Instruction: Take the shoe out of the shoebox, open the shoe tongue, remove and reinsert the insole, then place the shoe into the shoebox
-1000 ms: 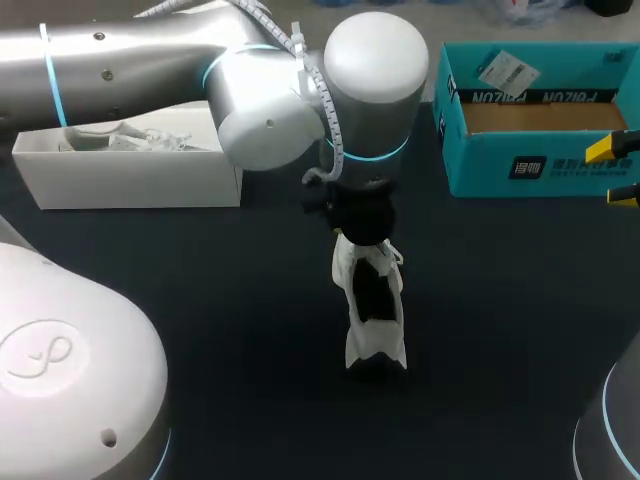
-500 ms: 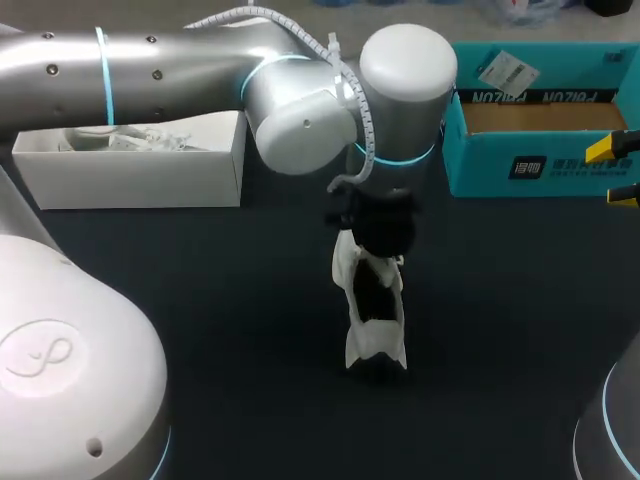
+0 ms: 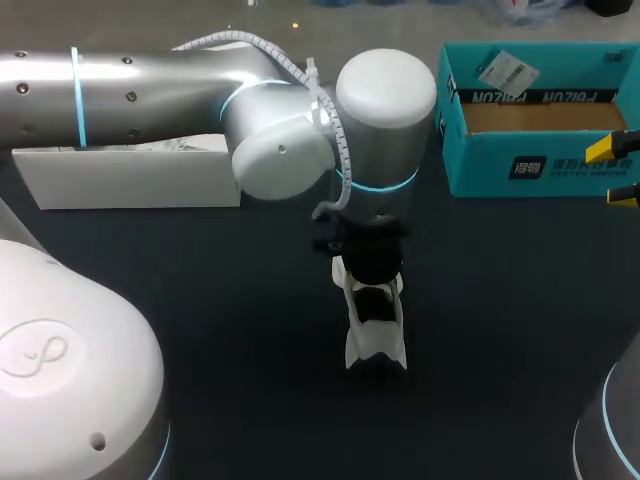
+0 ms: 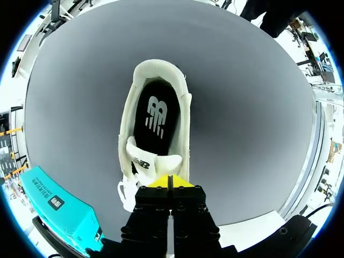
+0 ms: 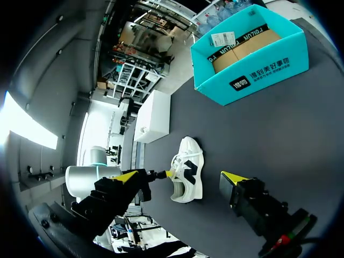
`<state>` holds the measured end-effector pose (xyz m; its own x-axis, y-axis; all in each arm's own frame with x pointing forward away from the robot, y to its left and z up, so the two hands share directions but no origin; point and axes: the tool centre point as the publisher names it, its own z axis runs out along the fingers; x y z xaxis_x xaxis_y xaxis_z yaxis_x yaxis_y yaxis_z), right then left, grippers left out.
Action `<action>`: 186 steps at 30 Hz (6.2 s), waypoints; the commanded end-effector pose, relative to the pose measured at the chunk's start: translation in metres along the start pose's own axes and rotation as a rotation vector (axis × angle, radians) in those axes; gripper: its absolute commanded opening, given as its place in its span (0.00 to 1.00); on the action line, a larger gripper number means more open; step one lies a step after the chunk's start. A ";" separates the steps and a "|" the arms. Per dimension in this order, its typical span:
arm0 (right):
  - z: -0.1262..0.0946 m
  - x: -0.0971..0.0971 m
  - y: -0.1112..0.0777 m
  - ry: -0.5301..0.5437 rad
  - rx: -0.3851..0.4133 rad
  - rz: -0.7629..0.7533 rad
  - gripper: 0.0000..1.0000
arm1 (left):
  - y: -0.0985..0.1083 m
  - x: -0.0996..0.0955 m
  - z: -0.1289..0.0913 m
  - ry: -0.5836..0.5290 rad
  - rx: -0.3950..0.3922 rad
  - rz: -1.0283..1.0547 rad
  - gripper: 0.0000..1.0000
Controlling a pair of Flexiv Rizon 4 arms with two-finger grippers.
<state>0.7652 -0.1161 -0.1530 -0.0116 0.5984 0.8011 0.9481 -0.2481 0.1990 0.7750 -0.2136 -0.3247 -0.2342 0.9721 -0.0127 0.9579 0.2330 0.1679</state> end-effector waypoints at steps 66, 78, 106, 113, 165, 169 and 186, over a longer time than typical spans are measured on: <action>0.001 0.000 -0.001 -0.003 -0.001 0.002 1.00 | -0.070 0.000 -0.069 -0.089 0.125 -1.407 0.00; 0.001 0.000 -0.001 -0.003 -0.001 0.002 1.00 | -0.106 -0.003 -0.081 0.047 -0.007 -1.287 0.21; 0.001 0.000 -0.001 -0.003 -0.001 0.002 1.00 | -0.114 0.017 0.006 0.049 0.124 -1.331 1.00; 0.001 0.000 -0.001 -0.003 -0.001 0.002 1.00 | -0.109 0.014 0.025 0.075 0.159 -1.347 1.00; 0.001 0.000 -0.001 -0.003 -0.001 0.002 1.00 | -0.125 -0.010 -0.104 0.183 0.197 -1.373 0.00; 0.001 0.000 -0.001 -0.003 -0.001 0.002 1.00 | -0.125 -0.015 -0.127 0.182 0.180 -1.385 0.00; 0.001 0.000 -0.001 -0.003 -0.001 0.002 1.00 | -0.121 -0.014 -0.169 0.124 0.093 -1.472 0.00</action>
<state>0.7651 -0.1162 -0.1530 -0.0116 0.5984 0.8011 0.9480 -0.2482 0.1990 0.6362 -0.2569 -0.1833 -0.9897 -0.1414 -0.0197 -0.1417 0.9899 0.0102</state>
